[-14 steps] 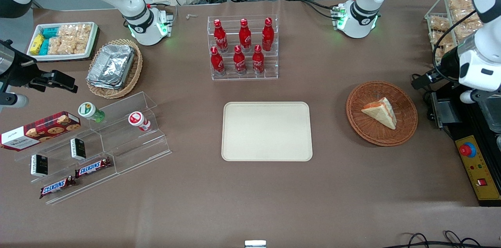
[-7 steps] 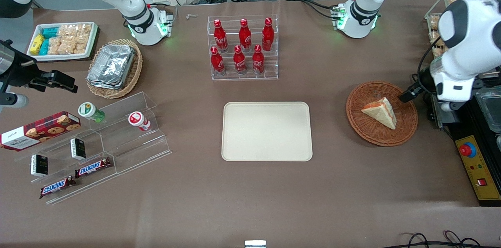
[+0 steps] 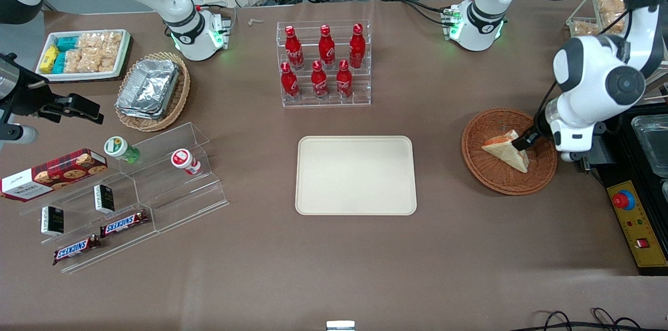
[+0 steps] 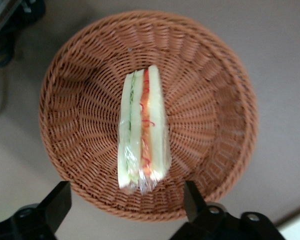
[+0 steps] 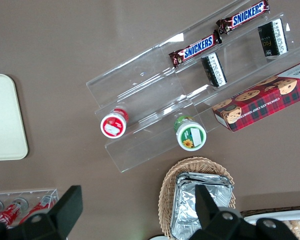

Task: Place sandwich from basket to tray
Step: 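Lower the open left gripper around the wrapped sandwich and close it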

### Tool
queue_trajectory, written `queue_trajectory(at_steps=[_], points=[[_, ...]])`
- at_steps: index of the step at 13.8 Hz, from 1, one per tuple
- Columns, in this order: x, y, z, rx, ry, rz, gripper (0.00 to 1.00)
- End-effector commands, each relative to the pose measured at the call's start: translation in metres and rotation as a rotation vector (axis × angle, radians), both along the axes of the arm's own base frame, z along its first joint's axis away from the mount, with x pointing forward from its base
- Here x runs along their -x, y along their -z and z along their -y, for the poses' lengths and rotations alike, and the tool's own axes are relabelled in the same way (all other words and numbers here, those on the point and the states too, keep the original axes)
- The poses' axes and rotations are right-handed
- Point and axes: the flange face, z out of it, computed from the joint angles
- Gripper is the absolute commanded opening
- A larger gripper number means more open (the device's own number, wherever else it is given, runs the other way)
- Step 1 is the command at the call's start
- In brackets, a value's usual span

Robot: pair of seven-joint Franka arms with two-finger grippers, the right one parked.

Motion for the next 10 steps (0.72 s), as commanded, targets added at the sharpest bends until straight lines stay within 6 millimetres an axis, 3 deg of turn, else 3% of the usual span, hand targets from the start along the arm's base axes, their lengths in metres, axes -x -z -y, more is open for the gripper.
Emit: queue_trajectory(at_steps=[1, 8, 9, 10], points=[[-0.007, 0.034, -0.011, 0.025, -0.084, 0.001, 1.00], [-0.011, 0.083, -0.006, 0.026, -0.095, -0.012, 1.00], [-0.011, 0.085, -0.006, 0.027, -0.092, -0.015, 0.98], [-0.011, 0.087, -0.005, 0.026, -0.091, -0.018, 0.88]])
